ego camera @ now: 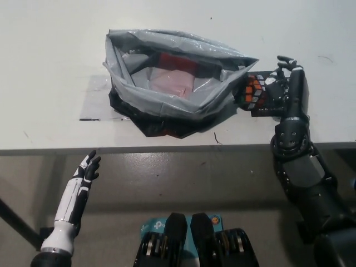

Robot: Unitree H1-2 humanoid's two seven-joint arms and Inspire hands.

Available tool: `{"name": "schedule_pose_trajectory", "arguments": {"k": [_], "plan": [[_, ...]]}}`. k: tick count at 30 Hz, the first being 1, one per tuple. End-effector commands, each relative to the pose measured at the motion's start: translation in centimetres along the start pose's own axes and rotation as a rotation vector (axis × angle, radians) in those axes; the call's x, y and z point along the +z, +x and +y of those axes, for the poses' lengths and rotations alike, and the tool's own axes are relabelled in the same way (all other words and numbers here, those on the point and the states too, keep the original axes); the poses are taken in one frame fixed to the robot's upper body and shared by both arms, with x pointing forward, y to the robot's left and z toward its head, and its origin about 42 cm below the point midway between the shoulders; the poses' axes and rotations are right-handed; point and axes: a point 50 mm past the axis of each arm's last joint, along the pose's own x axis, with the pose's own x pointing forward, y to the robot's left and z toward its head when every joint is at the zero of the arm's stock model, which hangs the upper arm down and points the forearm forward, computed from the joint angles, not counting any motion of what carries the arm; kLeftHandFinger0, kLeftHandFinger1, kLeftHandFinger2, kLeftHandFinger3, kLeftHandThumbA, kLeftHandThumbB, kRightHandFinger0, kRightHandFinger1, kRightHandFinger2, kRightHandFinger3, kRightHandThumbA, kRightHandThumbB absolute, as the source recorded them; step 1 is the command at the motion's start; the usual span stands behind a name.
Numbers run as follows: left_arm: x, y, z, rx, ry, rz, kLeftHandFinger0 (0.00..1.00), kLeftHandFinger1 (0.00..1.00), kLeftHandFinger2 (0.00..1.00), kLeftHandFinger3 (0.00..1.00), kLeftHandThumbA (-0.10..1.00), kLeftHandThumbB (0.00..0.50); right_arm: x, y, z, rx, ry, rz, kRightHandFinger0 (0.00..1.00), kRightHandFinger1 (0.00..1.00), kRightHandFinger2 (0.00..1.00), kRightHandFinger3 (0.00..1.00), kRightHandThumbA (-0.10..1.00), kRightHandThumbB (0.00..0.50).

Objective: Use the right hand to pick up a rubix's cube and place it into a plastic bag and lift the bag

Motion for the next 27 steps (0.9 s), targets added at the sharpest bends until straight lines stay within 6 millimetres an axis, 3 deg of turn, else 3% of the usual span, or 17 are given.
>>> {"name": "schedule_pose_trajectory", "arguments": {"k": [1,2,3,4,5,6,8,11,14,17,18,20,22,27], "plan": [[1.1,0.8,0.4,-0.001,-0.005,-0.063,1.0,1.0,1.0,1.0,1.0,0.121,4.0,1.2,-1.2,-0.089,0.091,-0.145,0.13,0.53,0.96,0.98,-0.09,0.223],[1.2,0.8,0.4,0.0,-0.006,-0.063,1.0,1.0,1.0,1.0,1.0,0.12,4.4,1.2,-1.5,-0.067,0.081,-0.162,0.26,0.66,1.0,1.0,0.02,0.215],[1.2,0.8,0.4,0.002,-0.008,-0.061,1.0,1.0,1.0,1.0,1.0,0.119,4.6,1.2,-1.7,-0.044,0.074,-0.177,0.28,0.6,0.95,1.0,0.12,0.217],[1.2,0.8,0.4,0.002,-0.008,-0.061,1.0,1.0,1.0,1.0,1.0,0.117,4.8,1.2,-2.0,0.008,0.066,-0.2,0.69,1.0,1.0,1.0,0.41,0.339],[1.2,0.8,0.4,0.002,-0.008,-0.061,1.0,1.0,1.0,1.0,1.0,0.117,5.1,1.2,-2.3,0.069,0.056,-0.224,0.89,1.0,1.0,1.0,0.45,0.321],[1.2,0.7,0.4,0.001,-0.008,-0.061,1.0,1.0,1.0,1.0,1.0,0.109,5.4,1.1,-2.6,0.105,0.02,-0.251,1.0,1.0,1.0,1.0,0.55,0.332],[1.2,0.7,0.4,0.002,-0.005,-0.061,1.0,1.0,1.0,1.0,1.0,0.106,6.2,0.8,-3.4,0.194,-0.072,-0.3,1.0,1.0,1.0,1.0,0.78,0.445],[1.3,0.8,0.5,0.005,0.002,-0.062,0.98,1.0,1.0,1.0,1.0,0.104,7.3,0.1,-4.3,0.295,-0.137,-0.346,1.0,1.0,1.0,1.0,0.81,0.497],[1.2,0.8,0.4,0.002,-0.001,-0.063,0.99,1.0,1.0,1.0,1.0,0.111,7.9,-0.5,-4.7,0.36,-0.174,-0.366,1.0,1.0,1.0,1.0,0.79,0.5],[1.2,0.7,0.3,0.002,-0.003,-0.06,0.98,1.0,1.0,1.0,1.0,0.115,7.5,-1.1,-4.4,0.416,-0.227,-0.354,1.0,1.0,1.0,1.0,0.85,0.5],[1.2,0.7,0.3,0.002,-0.003,-0.061,0.98,1.0,1.0,1.0,1.0,0.116,7.5,-1.2,-4.3,0.424,-0.232,-0.35,1.0,1.0,1.0,1.0,0.8,0.5],[1.1,0.7,0.3,0.001,0.004,-0.064,0.97,1.0,1.0,1.0,1.0,0.111,7.1,-1.4,-3.9,0.464,-0.289,-0.333,1.0,1.0,1.0,1.0,0.85,0.5],[1.1,0.8,0.3,-0.002,0.004,-0.069,0.97,1.0,1.0,1.0,1.0,0.112,6.2,-1.3,-3.3,0.495,-0.338,-0.302,1.0,1.0,1.0,1.0,0.76,0.5],[1.5,1.2,0.5,-0.006,-0.003,-0.072,0.98,1.0,1.0,1.0,1.0,0.103,4.5,-1.1,-2.9,0.552,-0.416,-0.225,1.0,1.0,1.0,1.0,0.73,0.5]]}}
